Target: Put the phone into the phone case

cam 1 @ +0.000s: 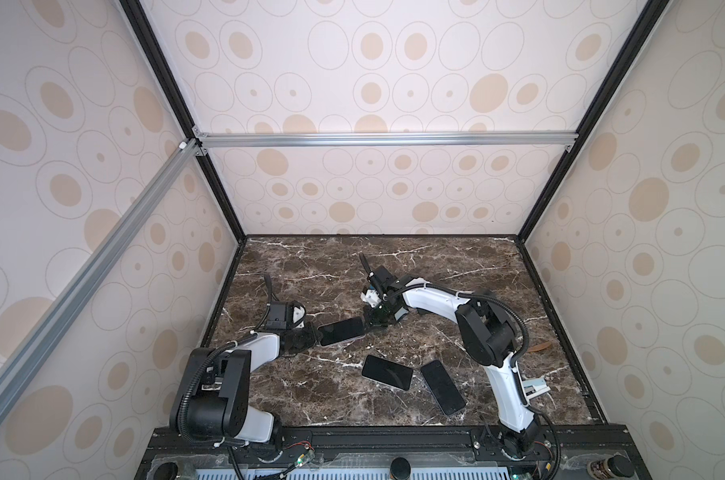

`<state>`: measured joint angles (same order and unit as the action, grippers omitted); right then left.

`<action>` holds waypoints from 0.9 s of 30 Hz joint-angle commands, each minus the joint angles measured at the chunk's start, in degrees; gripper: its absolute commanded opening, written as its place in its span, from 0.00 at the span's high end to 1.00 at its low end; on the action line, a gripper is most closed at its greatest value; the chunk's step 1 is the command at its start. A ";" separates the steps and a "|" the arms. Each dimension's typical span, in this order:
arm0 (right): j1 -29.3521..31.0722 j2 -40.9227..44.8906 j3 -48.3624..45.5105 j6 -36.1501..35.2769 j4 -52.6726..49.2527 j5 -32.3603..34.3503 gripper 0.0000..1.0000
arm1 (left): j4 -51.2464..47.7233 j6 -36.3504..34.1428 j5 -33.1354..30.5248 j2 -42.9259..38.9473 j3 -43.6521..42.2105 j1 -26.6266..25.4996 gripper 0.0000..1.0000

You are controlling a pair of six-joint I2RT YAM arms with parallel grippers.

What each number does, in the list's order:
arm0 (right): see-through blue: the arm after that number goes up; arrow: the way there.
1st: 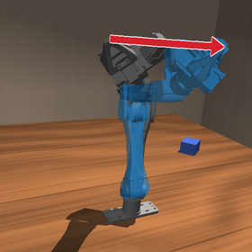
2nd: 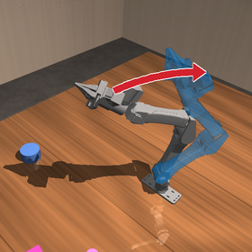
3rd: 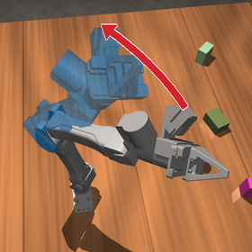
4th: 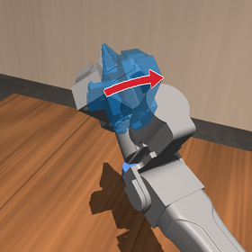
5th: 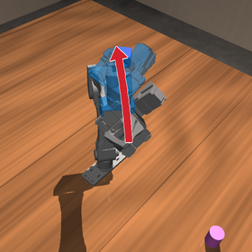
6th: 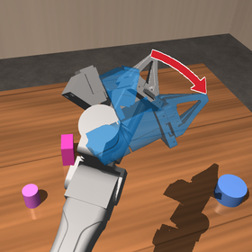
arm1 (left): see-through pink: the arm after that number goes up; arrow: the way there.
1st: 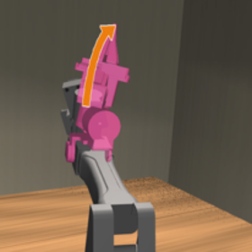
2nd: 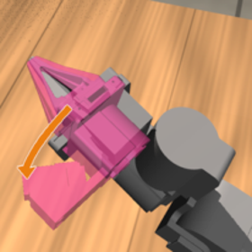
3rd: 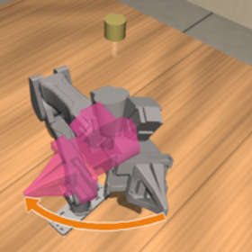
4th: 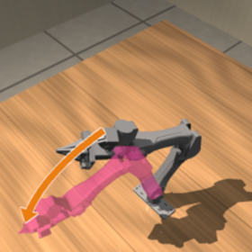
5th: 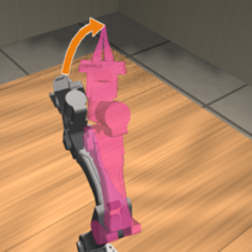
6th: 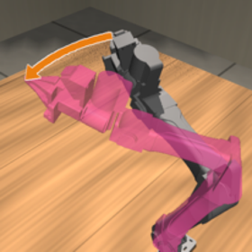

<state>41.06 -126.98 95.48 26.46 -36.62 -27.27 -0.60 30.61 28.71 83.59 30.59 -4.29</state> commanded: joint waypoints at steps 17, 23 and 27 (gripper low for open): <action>3.80 -12.78 -4.63 -1.58 0.60 5.25 0.91 | -2.21 -0.99 -0.36 2.50 0.06 -0.98 0.84; 4.15 -14.56 -4.43 -1.67 0.60 6.46 0.91 | -2.15 -0.99 -0.43 2.62 0.00 -1.06 0.84; 4.32 -15.50 -4.49 -1.69 0.69 7.13 0.91 | -2.44 -0.95 -0.63 2.82 -0.01 -1.26 0.84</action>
<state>40.93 -128.97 96.25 25.87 -37.60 -27.77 -0.60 30.61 28.80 83.72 30.65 -4.27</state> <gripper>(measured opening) 0.093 0.159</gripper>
